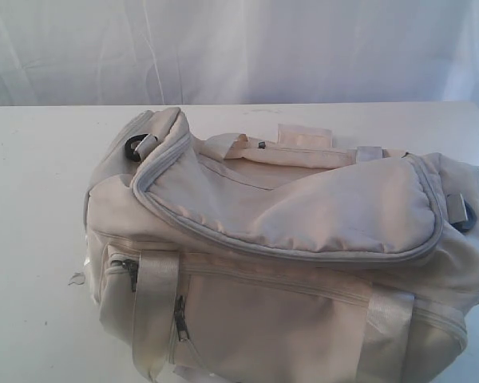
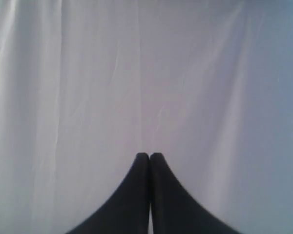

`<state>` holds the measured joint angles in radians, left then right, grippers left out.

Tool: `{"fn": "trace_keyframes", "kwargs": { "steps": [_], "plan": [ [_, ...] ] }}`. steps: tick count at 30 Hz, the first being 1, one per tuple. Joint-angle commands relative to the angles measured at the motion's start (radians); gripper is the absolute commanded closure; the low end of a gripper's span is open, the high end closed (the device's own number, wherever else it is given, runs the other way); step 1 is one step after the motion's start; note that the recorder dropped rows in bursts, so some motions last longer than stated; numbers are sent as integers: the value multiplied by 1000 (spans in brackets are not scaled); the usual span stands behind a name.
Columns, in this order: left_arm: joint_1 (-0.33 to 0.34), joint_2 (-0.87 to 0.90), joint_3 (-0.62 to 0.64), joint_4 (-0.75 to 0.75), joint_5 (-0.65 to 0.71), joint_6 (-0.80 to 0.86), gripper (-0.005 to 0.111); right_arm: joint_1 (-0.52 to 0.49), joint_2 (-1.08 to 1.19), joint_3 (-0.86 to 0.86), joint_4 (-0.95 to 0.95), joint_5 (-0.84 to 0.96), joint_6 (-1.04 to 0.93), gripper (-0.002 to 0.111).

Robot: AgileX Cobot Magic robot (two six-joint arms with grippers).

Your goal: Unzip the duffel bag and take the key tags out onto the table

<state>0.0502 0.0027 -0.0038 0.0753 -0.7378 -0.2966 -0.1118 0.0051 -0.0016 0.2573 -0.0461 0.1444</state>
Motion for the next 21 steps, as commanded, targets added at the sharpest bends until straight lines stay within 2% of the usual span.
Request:
{"fn": "trace_keyframes", "kwargs": {
  "steps": [1, 5, 9, 11, 16, 19, 21],
  "plan": [
    [-5, -3, -11, -44, -34, -44, 107, 2, -5, 2, 14, -121, 192, 108],
    [-5, 43, -156, -133, 299, -15, 107, 2, -5, 2, 25, -206, 261, 108],
    [-5, 211, -291, -134, 390, 114, 107, 2, 3, -26, 64, -119, 255, 108],
    [-5, 329, -381, -134, 459, 99, 107, 2, 74, -61, 64, -92, 253, 108],
    [-20, 633, -656, -134, 838, 105, 107, 2, 353, -212, 52, 1, 195, 108],
    [-75, 801, -823, -146, 1044, 228, 107, 2, 518, -342, 52, 106, 72, 108],
    [-113, 915, -946, -215, 1188, 346, 107, 2, 618, -435, 52, 206, -6, 108]
  ]
}}
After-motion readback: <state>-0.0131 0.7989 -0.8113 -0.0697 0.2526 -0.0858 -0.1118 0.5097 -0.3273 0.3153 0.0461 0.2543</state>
